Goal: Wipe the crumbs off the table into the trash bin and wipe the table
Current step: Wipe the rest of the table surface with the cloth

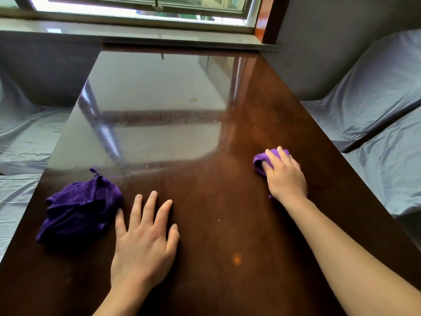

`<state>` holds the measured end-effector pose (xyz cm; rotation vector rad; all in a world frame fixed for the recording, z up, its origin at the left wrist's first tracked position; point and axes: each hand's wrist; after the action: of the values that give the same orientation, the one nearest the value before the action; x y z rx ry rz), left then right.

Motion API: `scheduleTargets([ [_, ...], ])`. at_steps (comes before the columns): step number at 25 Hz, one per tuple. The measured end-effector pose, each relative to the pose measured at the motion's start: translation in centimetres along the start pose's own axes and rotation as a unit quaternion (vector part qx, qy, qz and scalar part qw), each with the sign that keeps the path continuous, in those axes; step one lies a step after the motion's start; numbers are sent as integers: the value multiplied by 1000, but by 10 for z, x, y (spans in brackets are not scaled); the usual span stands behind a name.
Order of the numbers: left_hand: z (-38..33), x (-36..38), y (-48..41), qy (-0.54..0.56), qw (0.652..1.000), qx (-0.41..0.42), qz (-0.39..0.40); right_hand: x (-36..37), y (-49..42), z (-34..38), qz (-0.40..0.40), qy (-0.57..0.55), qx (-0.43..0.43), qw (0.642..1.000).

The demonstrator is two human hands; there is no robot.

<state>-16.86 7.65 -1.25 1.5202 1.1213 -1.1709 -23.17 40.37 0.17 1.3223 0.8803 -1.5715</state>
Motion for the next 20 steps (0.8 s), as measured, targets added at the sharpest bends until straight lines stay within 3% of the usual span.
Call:
scheduleTargets([
  [3, -2, -3, -1, 2, 1000, 4, 3, 7, -16, 59, -7, 8, -10, 1000],
  [5, -1, -6, 1, 16, 1000, 5, -7, 24, 16, 116, 14, 12, -145, 989],
  [8, 1, -8, 1, 68, 997, -1, -41, 43, 67, 161, 56, -1, -339, 939],
  [10, 2, -6, 0, 86, 994, -8, -63, 42, 40, 172, 65, -1, -328, 942],
  [14, 2, -4, -1, 68, 996, -20, -59, 41, 0, 211, 47, 2, -191, 980],
  [17, 3, -4, 0, 58, 996, -28, -60, 42, 18, 214, 58, -3, -232, 971],
  [20, 2, -5, 1, 56, 996, -26, -58, 34, 57, 170, 86, 2, -321, 943],
])
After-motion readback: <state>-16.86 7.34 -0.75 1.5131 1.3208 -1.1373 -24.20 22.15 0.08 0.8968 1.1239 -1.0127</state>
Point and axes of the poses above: each hand's wrist, its own y-axis away from the middle knuckle, its own x-axis out of the palm, z = x × y, and after that the axes turned 8 degrees about z, right-handed
